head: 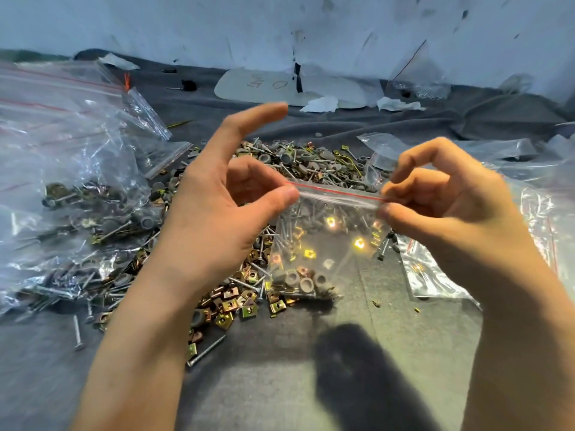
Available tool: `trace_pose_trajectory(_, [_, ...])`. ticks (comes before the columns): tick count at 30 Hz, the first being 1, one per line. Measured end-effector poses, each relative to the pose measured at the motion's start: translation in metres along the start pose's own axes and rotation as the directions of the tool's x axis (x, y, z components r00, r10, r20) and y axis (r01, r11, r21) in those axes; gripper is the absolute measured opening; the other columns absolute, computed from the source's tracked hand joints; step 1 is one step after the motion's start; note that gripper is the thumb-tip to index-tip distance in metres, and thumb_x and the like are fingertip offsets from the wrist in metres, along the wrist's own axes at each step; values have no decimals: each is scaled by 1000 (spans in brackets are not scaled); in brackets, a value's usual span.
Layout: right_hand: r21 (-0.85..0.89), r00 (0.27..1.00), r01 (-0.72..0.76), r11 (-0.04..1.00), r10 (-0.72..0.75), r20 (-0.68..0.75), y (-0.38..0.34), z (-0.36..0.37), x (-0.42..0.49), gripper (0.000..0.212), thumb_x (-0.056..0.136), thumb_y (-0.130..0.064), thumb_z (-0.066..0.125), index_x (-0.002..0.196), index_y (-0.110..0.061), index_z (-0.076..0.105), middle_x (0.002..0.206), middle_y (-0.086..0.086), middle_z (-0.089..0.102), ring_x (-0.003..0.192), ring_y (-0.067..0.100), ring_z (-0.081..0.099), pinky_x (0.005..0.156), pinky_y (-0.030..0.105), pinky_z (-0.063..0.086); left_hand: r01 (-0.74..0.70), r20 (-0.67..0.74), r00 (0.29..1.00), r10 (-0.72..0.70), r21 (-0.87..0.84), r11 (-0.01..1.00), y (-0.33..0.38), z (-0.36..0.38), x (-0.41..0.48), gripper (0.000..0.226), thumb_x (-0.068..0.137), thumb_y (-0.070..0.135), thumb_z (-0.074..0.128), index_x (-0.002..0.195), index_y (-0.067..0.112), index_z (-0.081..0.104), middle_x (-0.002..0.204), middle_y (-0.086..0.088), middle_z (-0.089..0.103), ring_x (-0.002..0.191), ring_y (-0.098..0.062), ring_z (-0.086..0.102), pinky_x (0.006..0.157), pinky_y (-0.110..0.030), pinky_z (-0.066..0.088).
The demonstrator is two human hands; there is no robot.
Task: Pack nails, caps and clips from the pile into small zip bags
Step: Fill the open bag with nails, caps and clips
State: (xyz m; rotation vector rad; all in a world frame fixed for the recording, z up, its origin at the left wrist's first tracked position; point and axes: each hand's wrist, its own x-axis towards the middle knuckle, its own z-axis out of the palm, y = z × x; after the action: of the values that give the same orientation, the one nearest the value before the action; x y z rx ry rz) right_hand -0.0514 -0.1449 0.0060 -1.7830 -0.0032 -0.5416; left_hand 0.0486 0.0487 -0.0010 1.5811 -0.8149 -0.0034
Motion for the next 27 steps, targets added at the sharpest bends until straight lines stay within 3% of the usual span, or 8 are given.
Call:
trace_pose_trajectory(5, [14, 998, 5, 1000, -5, 68, -1, 2, 0, 33, 69, -1, 69, 88, -25, 58, 72, 0, 61, 65, 9, 59, 58, 17, 47, -31, 17, 999, 32, -45, 999, 0, 2, 0, 71, 77, 8, 71, 134, 42, 44, 79, 1, 70, 75, -9, 67, 74, -17, 52])
trace_pose_trajectory(10, [-95, 992, 99, 991, -91, 83, 4, 10, 2, 40, 77, 13, 67, 100, -18, 61, 73, 1, 55, 65, 4, 56, 63, 12, 43, -49, 46, 998, 51, -55, 997, 1, 9, 1, 64, 79, 8, 67, 128, 43, 47, 79, 5, 66, 73, -4, 63, 72, -15, 50])
trace_pose_trajectory(13, [-88, 988, 131, 987, -123, 90, 3, 4, 1, 43, 76, 7, 70, 106, -23, 64, 70, 1, 54, 62, 3, 57, 63, 11, 43, -43, 60, 997, 47, -56, 997, -1, 8, 1, 63, 80, 10, 69, 129, 41, 48, 80, 6, 67, 74, -4, 64, 75, -17, 51])
trace_pose_trajectory(16, [-82, 990, 116, 990, -108, 95, 3, 3, 0, 38, 74, 6, 72, 100, -21, 67, 68, 0, 57, 63, 4, 59, 63, 11, 45, -48, 74, 996, 51, -40, 998, -2, 9, 2, 63, 81, 11, 70, 132, 40, 46, 82, 5, 67, 81, -5, 66, 84, -20, 50])
trace_pose_trajectory(20, [-63, 995, 48, 997, -42, 94, 3, 11, 1, 11, 72, -7, 76, 76, -16, 70, 68, 1, 68, 62, 6, 61, 61, 14, 47, -72, 96, 993, 75, -29, 997, -1, 12, 2, 64, 82, 9, 70, 133, 39, 44, 84, 2, 69, 91, -15, 69, 98, -35, 50])
trace_pose_trajectory(23, [-135, 995, 63, 989, -53, 79, 4, 14, 3, 11, 73, -11, 77, 72, -16, 67, 64, -4, 65, 59, 4, 57, 58, 15, 44, -88, 99, 991, 90, -23, 996, 0, 14, 2, 65, 81, 8, 69, 132, 41, 44, 84, 1, 68, 96, -21, 68, 100, -43, 50])
trace_pose_trajectory(27, [-146, 993, 98, 984, -88, 76, 3, 17, 2, 9, 74, -13, 70, 70, -20, 66, 61, -11, 62, 55, -1, 55, 55, 9, 40, -112, 98, 989, 113, -16, 994, 0, 14, 3, 63, 82, 6, 68, 132, 35, 44, 82, 0, 65, 97, -23, 67, 103, -42, 47])
